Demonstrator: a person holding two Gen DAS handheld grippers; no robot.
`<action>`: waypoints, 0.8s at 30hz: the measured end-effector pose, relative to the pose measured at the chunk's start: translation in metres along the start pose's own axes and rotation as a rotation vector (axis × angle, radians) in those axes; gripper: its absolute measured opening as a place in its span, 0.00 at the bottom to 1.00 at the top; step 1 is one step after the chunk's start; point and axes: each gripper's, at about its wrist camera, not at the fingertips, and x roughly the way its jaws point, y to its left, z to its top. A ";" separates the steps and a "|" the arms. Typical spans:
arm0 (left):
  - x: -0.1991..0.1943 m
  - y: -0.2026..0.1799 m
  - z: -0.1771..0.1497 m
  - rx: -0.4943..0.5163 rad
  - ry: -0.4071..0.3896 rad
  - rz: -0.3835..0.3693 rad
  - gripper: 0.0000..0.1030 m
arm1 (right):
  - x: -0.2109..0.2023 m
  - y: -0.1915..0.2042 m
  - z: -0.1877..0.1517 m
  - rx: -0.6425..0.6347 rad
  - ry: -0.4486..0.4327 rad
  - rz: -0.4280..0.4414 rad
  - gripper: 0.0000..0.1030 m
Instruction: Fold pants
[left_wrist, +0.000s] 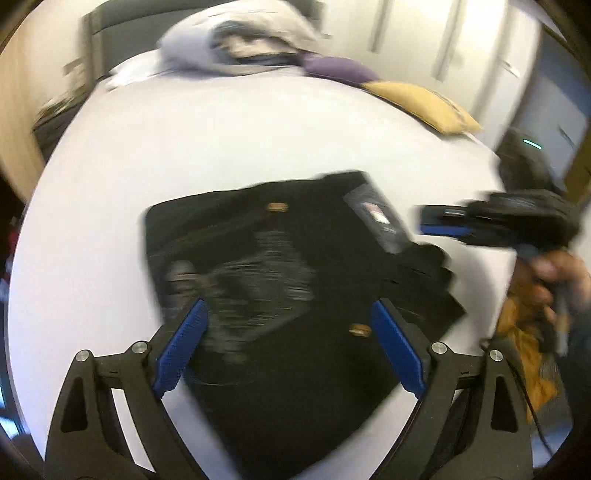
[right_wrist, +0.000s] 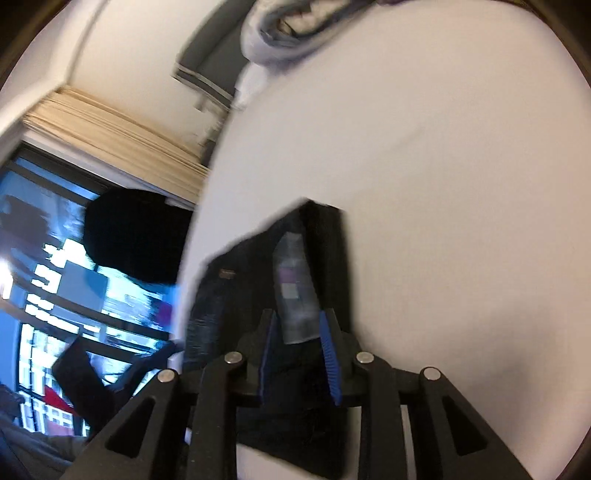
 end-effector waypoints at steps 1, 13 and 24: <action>-0.001 0.008 0.004 -0.026 -0.008 0.000 0.88 | 0.003 0.010 -0.002 -0.026 0.013 0.022 0.27; 0.026 0.064 0.059 -0.103 -0.016 -0.067 0.88 | 0.042 -0.033 -0.035 0.100 0.079 0.014 0.00; 0.115 0.118 0.079 -0.295 0.131 -0.281 0.31 | 0.041 -0.043 -0.038 0.102 0.064 0.033 0.00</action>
